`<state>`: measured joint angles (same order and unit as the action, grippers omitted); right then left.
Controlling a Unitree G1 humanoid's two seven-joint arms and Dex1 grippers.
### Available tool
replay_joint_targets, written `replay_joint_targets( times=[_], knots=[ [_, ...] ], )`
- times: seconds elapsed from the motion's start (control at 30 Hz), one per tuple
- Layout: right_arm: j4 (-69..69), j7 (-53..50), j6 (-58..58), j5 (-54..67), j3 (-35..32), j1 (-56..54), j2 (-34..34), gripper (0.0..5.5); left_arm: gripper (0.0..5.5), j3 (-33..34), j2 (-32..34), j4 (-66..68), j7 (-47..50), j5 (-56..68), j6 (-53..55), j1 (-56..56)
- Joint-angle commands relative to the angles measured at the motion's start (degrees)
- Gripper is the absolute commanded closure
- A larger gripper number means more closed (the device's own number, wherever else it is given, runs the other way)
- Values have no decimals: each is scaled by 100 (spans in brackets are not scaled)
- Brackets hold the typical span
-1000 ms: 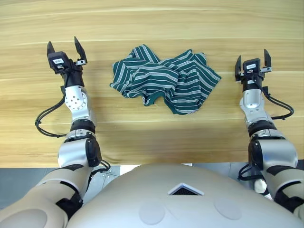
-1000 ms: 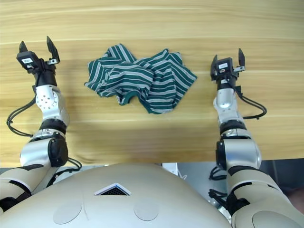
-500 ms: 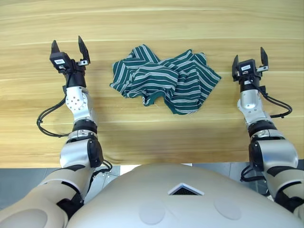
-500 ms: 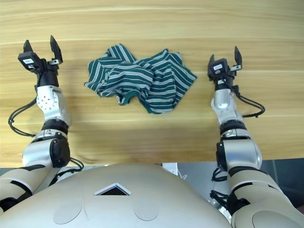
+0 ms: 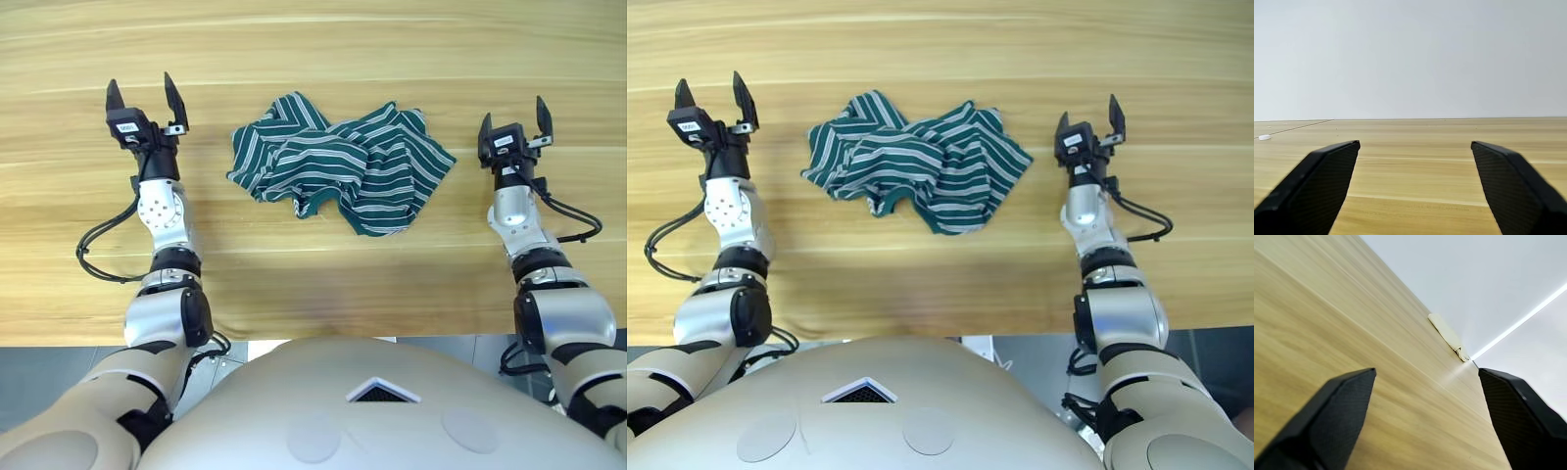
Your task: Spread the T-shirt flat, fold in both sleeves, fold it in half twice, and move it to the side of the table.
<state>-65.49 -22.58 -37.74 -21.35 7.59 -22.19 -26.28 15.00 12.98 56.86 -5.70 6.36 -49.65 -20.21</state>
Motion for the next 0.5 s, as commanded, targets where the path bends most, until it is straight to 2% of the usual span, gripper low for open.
replay_joint_targets(
  times=[0.03, 0.23, 0.3, 0.43, 0.5],
  knots=[
    [-82, 41, 89, -124, 128, 178, 48, 161, 125, -52, -9, -53, 14, -67, -37, 24],
    [-86, 29, 86, -150, 160, 171, 50, 161, 125, -157, -6, -71, -19, -135, -106, 49],
    [60, -28, 41, -227, 218, 248, 23, 161, 125, -275, 53, -339, -355, -88, -243, 215],
    [1136, 42, -160, -355, 305, 774, -158, 161, 125, -896, 335, -2253, -1403, 173, -479, 1317],
    [2381, 404, -139, -535, 391, 1427, -478, 161, 125, -1365, 712, -3596, -1934, 89, -284, 2145]
  ],
)
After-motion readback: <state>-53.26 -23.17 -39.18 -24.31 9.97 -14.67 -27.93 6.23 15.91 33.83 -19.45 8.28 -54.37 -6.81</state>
